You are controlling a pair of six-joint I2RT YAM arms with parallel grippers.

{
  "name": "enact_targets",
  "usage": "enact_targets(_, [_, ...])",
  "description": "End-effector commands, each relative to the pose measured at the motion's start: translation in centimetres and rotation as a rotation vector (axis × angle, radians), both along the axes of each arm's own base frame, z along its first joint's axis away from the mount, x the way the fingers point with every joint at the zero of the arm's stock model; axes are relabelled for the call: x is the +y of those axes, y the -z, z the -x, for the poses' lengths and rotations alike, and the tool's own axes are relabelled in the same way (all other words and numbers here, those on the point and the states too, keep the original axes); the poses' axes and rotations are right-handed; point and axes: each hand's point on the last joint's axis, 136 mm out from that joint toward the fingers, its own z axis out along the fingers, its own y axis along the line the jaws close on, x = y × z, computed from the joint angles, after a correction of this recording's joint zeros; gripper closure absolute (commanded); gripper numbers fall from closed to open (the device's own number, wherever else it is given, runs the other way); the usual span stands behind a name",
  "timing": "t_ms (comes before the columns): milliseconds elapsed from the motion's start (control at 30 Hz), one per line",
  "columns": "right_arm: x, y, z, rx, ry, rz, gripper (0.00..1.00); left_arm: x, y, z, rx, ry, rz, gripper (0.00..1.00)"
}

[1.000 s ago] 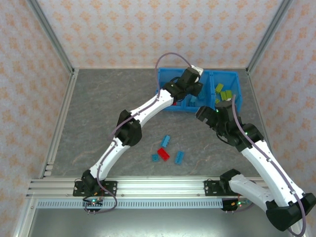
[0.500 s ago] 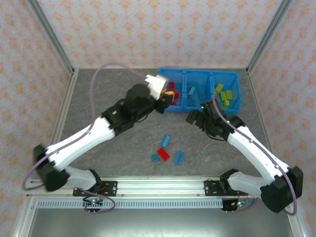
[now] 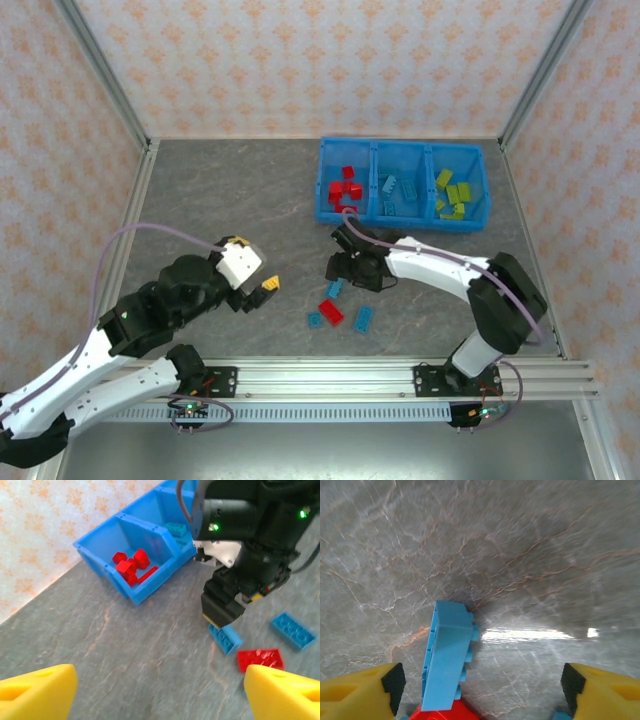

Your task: Sort the legos into containers by color

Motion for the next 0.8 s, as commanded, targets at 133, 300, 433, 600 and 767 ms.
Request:
enact_targets(133, [3.2, 2.9, 0.3, 0.106, -0.002, -0.037, 0.31, 1.2, 5.2, 0.4, -0.010, 0.067, -0.219, 0.00])
enact_targets(300, [2.9, 3.2, -0.1, 0.092, 0.024, -0.019, 0.59, 1.4, 6.2, 0.4, -0.012, 0.075, -0.254, 0.00])
enact_targets(433, [2.7, 1.6, -1.0, 0.026, 0.012, -0.017, 0.80, 1.2, 6.3, 0.6, -0.025, 0.091, -0.236, 0.00])
enact_targets(600, [1.0, -3.1, -3.7, -0.126, 0.004, 0.020, 0.83, 0.8, 6.4, 0.9, -0.016, 0.119, -0.224, 0.00])
enact_targets(767, [-5.6, -12.1, -10.6, -0.450, 0.132, 0.093, 0.83, 0.5, 6.4, 1.1, -0.018, 0.135, -0.218, 0.00])
